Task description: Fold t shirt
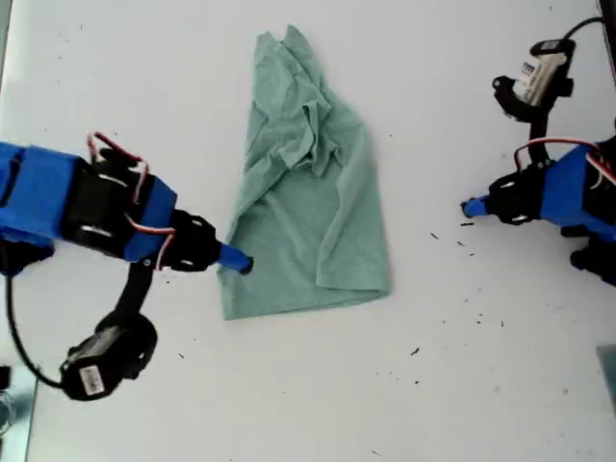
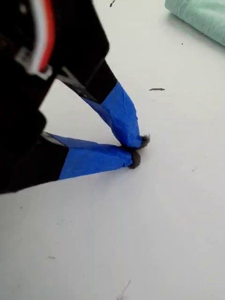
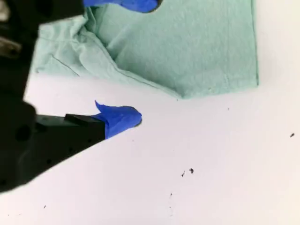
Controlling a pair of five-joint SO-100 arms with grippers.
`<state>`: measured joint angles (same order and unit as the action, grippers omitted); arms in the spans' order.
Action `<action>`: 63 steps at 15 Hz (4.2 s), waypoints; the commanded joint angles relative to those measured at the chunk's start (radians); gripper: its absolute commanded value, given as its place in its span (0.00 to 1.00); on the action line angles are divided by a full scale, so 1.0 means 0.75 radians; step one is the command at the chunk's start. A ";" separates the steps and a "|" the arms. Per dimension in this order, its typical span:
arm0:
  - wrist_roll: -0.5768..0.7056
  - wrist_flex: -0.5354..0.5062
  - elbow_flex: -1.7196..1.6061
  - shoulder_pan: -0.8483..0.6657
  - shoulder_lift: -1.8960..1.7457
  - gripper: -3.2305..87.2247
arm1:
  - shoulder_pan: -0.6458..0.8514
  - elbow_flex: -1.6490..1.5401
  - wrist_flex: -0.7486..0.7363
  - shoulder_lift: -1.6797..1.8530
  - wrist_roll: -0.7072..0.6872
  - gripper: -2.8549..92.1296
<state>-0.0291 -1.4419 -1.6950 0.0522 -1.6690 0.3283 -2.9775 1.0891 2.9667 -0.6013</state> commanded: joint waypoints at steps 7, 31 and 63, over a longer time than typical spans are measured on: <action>0.012 0.374 -0.278 -0.094 -0.170 0.03 | -0.025 -0.078 0.106 0.282 0.025 0.06; 0.317 0.425 -0.499 -0.434 -1.004 0.16 | -0.035 -0.106 0.155 0.389 0.020 0.06; 0.270 0.295 0.699 -0.041 0.775 0.03 | -0.567 2.657 0.397 -2.657 0.354 0.06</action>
<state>0.1856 -1.2241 -1.1980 -0.0353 -1.0784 -0.0660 -0.9848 1.3683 0.9971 -0.3329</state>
